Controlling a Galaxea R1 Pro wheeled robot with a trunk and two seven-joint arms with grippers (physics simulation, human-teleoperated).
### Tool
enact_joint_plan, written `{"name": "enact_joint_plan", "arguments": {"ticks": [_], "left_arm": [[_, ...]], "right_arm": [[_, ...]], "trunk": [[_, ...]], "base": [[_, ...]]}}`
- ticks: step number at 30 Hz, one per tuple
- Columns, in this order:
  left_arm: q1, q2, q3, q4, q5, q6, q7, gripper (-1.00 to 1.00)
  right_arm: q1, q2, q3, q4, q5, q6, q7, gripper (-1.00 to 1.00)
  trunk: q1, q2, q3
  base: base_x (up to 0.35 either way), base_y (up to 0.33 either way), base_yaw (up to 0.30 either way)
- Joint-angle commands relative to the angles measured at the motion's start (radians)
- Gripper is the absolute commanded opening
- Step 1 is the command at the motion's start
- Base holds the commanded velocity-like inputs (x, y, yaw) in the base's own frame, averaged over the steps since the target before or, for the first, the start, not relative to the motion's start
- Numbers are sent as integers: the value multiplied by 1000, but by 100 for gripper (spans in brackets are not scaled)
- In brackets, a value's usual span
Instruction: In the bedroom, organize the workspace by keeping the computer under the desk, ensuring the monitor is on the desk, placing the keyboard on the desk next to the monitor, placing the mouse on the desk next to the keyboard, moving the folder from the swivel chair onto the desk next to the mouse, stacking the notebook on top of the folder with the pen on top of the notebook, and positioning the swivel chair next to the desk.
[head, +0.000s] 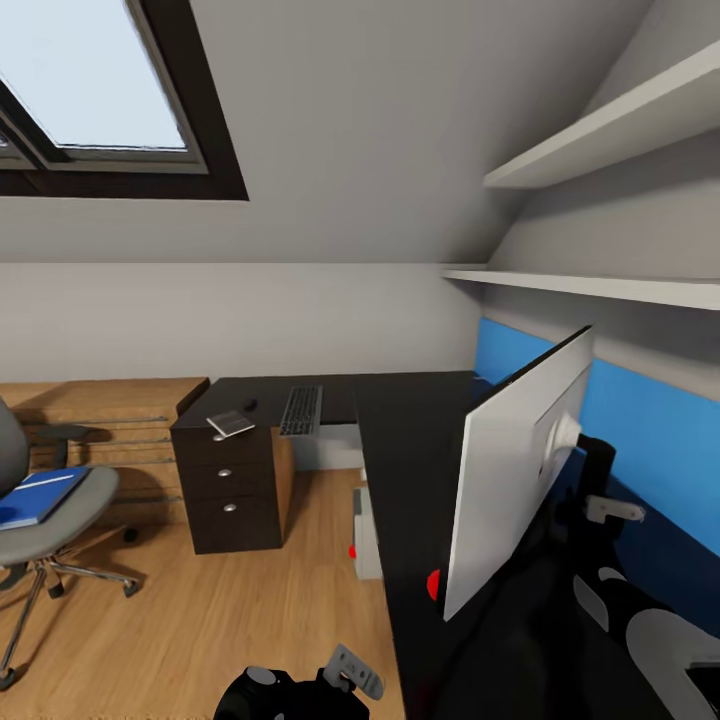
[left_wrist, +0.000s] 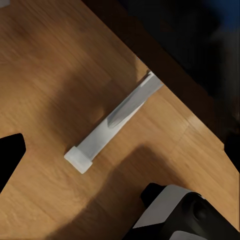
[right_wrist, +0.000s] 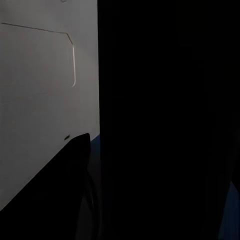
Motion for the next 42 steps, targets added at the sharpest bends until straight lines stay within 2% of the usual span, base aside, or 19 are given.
{"name": "enact_joint_plan", "arguments": {"ticks": [1, 11, 15, 19, 21, 22, 23, 26, 27, 29, 30, 31, 34, 37, 42], "left_arm": [[-1, 1, -1, -2, 6, 7, 2, 100], [-1, 5, 4, -2, 7, 7, 3, 100], [-1, 30, 8, 34, 11, 4, 3, 100], [-1, 72, 20, 113, 29, -6, 6, 100], [-1, 93, 44, 149, 51, -40, 16, 100], [-1, 112, 74, 190, 86, -104, 32, 100], [-1, 117, 83, 206, 100, -131, 39, 100], [-1, 138, 120, 294, 178, -270, 82, 100], [-1, 141, 125, 310, 193, -294, 90, 100], [-1, 150, 138, 363, 246, -361, 117, 100], [-1, 154, 145, 418, 276, -396, 150, 100], [-1, 154, 145, 427, 278, -399, 157, 100], [-1, 150, 148, 533, 289, -414, 188, 100], [-1, 149, 148, 574, 291, -443, 193, 100], [-1, 147, 146, 592, 291, -483, 196, 100]], "right_arm": [[0, -1, 15, 13, -25, -6, -5, -100], [0, -1, 15, 13, -25, -6, -5, -100], [0, -1, 14, 13, -25, -6, -5, -100], [0, -2, 14, 13, -25, -6, -5, -100], [0, -1, 14, 13, -25, -6, -5, -100], [0, -1, 14, 13, -25, -6, -5, -100], [0, -1, 14, 12, -25, -6, -5, -100], [0, -2, 14, 12, -25, -6, -5, -100], [0, -2, 14, 12, -25, -6, -5, -100], [0, -2, 14, 12, -25, -6, -5, -100], [0, -3, 14, 11, -25, -6, -5, -100], [0, -3, 14, 11, -25, -6, -5, -100], [0, -3, 14, 11, -25, -6, -5, -100], [0, -3, 14, 11, -25, -6, -5, -100], [0, -3, 14, 11, -25, -6, -5, -100]], "trunk": [[0, -1, -1], [0, -1, -1], [0, -1, -1], [0, -1, -1], [0, -1, -1], [0, -1, -1], [0, -1, -1], [0, -1, -1], [0, -1, -1], [0, -1, -1], [0, -1, -1], [0, -1, -1], [0, -1, -1], [0, -1, -1], [0, -1, -1]], "base": [[-106, -224, 0], [-26, -55, 0], [-1, -2, 0], [0, 0, 0], [0, 0, 0], [0, 0, 0], [0, 0, 0], [0, 0, 0], [0, 0, 0], [0, 0, 0], [0, 0, 0], [0, 0, 0], [-139, 0, 0], [-270, 0, 0], [-322, 0, 0]]}}
